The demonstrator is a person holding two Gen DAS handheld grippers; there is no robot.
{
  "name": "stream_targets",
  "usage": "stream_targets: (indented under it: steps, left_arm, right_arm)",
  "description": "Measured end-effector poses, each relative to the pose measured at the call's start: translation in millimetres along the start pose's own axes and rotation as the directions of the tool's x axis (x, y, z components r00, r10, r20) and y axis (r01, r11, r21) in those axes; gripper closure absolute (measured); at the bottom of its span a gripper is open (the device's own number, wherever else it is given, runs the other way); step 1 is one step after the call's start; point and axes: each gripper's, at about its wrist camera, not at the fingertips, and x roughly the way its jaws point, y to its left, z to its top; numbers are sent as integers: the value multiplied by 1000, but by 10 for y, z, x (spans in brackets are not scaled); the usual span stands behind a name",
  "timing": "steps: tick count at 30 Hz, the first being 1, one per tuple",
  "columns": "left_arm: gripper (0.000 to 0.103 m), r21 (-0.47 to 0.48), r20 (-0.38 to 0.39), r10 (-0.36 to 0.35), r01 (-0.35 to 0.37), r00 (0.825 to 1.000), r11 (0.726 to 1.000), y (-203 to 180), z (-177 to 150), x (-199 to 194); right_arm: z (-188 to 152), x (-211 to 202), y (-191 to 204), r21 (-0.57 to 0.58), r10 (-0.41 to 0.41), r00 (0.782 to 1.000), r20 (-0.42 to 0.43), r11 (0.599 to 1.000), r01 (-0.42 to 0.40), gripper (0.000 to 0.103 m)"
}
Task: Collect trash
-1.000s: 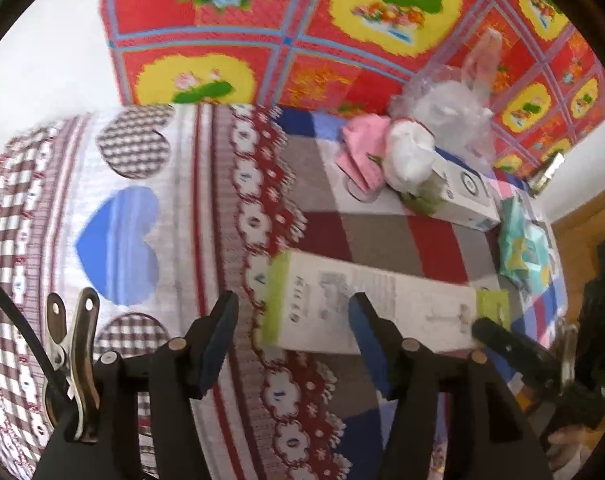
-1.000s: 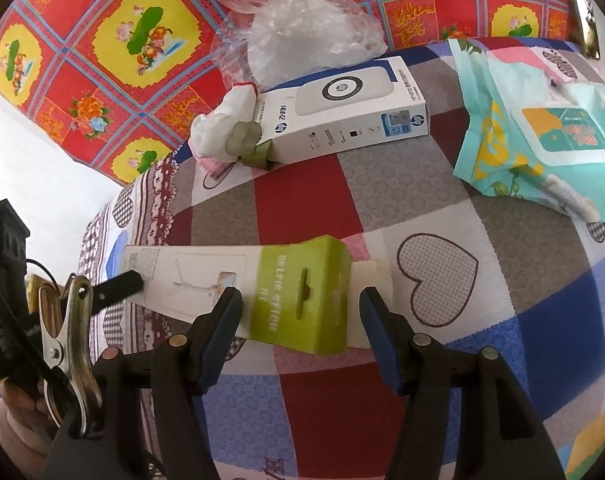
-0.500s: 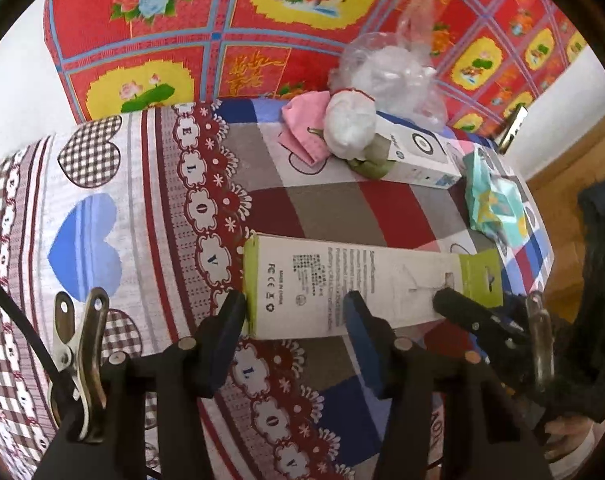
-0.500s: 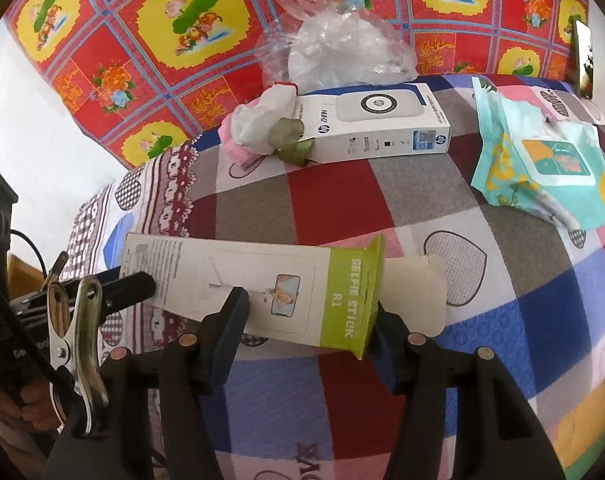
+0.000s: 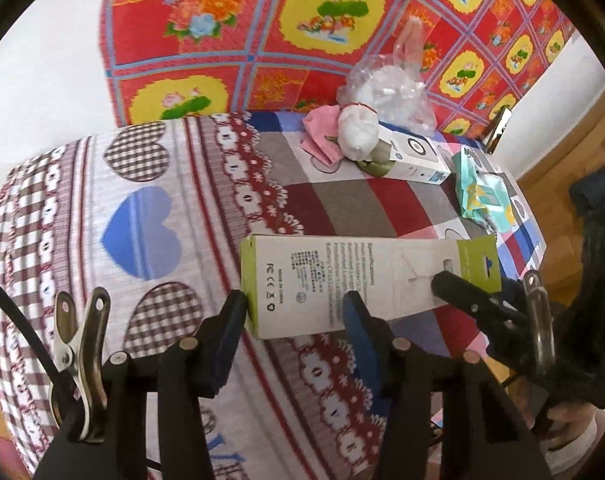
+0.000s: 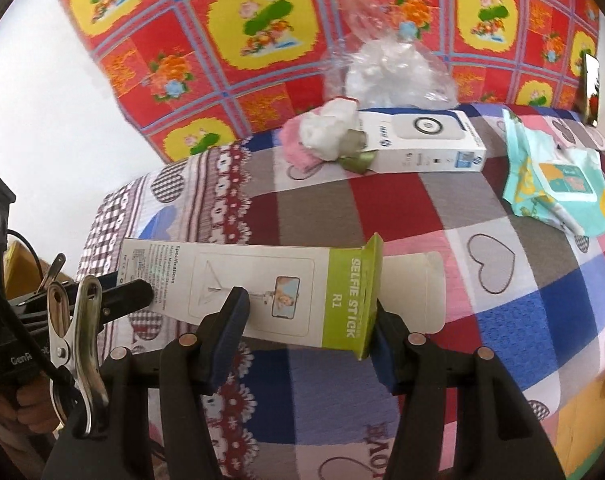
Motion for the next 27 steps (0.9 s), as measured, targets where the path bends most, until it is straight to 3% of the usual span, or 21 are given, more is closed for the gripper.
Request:
stream_targets:
  steps: [13, 27]
  left_arm:
    - [50, -117, 44, 71, -66, 996, 991, 201, -295, -365]
    - [50, -278, 110, 170, -134, 979, 951, 374, -701, -722]
  right_arm:
    - [-41, -19, 257, -122, 94, 995, -35, 988, -98, 45]
    - [-96, -27, 655, -279, 179, 983, -53, 942, -186, 45]
